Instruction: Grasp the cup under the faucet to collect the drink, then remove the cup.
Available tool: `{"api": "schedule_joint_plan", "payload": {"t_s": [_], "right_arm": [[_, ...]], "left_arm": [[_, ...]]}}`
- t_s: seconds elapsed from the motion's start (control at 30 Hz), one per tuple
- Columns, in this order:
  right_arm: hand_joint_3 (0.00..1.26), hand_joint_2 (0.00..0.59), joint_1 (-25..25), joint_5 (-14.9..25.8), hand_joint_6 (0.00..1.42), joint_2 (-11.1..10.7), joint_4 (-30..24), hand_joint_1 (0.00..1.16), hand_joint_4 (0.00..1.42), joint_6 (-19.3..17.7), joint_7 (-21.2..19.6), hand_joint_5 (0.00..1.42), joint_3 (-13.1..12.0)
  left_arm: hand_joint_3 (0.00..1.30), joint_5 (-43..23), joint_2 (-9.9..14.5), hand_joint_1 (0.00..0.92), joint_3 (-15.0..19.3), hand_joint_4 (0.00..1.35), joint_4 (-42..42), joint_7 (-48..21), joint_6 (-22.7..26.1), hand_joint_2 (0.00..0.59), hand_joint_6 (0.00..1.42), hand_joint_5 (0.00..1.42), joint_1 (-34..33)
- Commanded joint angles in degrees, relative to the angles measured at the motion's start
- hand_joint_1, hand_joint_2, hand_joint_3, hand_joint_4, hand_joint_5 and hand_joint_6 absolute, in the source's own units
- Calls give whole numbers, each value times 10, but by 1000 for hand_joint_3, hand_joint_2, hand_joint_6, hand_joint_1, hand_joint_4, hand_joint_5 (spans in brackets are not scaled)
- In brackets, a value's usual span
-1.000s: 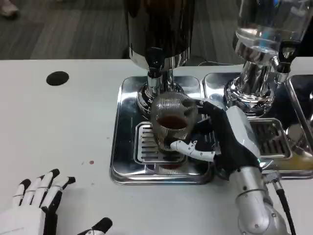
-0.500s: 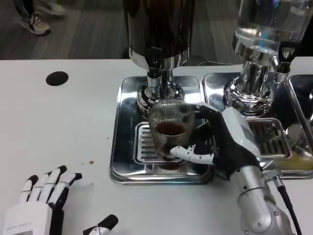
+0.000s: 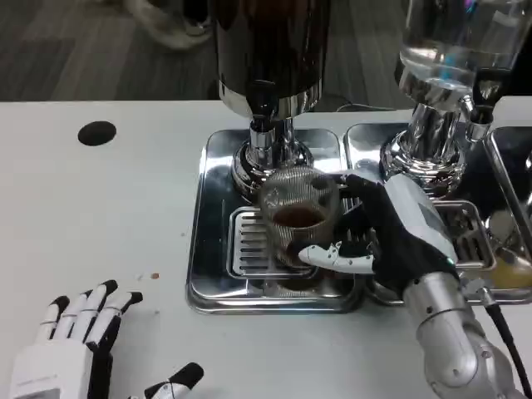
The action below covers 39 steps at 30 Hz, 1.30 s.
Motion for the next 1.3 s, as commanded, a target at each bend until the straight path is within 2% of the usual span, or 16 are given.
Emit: {"api": "schedule_joint_plan", "payload": {"t_s": [0.03, 0.63, 1.3], "right_arm": [[676, 206, 7, -6, 571, -7, -40, 852, 771, 5, 11, 618, 1], [676, 209, 56, 14, 575, -16, -85, 847, 771, 7, 31, 618, -16], [682, 216, 114, 32, 577, -23, -159, 845, 771, -2, 47, 609, -39]], "left_arm": [[296, -1, -1, 0, -9, 0, 8, -4, -3, 91, 99, 153, -4], [284, 4, 0, 0, -21, 0, 2, -6, 5, 92, 99, 153, -8], [282, 9, 1, 0, -39, 0, -2, -9, 15, 87, 86, 153, -13]]}}
